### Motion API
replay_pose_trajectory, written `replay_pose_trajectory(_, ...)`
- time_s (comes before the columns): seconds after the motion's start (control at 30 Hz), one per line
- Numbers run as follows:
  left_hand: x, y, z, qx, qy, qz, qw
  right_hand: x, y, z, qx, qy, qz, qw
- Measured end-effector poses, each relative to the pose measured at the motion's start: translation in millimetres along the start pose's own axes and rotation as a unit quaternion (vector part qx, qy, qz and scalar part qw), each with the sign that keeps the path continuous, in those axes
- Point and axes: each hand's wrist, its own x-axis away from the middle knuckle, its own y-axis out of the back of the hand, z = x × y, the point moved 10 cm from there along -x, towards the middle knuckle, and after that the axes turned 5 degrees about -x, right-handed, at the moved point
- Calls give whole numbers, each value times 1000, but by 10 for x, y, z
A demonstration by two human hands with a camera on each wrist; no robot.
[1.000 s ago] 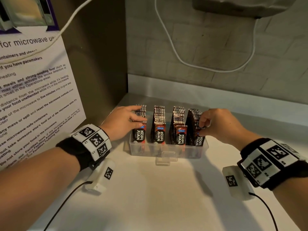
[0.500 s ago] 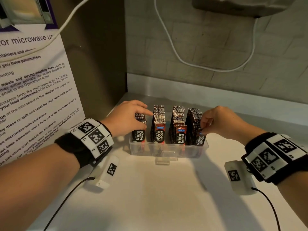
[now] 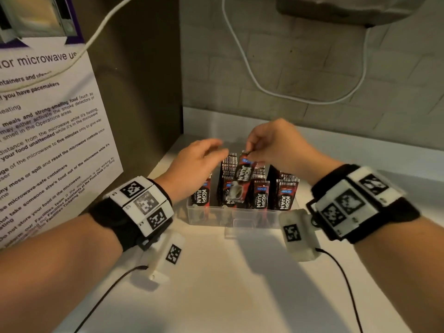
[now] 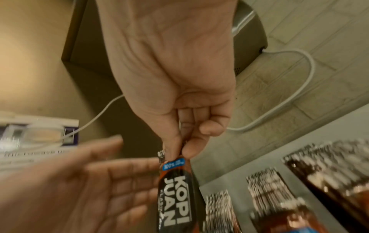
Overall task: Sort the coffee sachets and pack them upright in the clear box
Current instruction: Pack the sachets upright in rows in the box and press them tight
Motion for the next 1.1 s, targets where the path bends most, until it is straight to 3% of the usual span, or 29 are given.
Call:
replay_pose_trajectory(0.1, 129, -166, -28, 199, 76, 20, 977, -74, -292, 22, 33, 1, 17, 999)
replay_pose_trajectory(0.2, 226, -356, -80, 286, 109, 63, 950, -65, -498, 11, 65, 2, 37, 997)
replay_pose_trajectory(0.5, 235, -754, 10, 338, 182, 104, 917, 115, -637, -130, 162, -40, -40, 985)
replay_pose_trajectory(0.67, 230, -796, 100, 348, 210, 80, 910, 158, -789, -342, 64, -140, 2, 988)
replay_pose_trajectory(0.8, 189, -838, 188, 342, 261, 81, 899, 165, -973, -521, 35, -221, 66, 972)
replay_pose_trajectory(0.97, 142, -876, 238, 331, 315, 89, 885, 163, -1050, -612, 41, -246, 89, 964)
replay_pose_trajectory(1.1, 144, -861, 251, 335, 313, 73, 886, 145, -1042, -604, 29, -233, 51, 971)
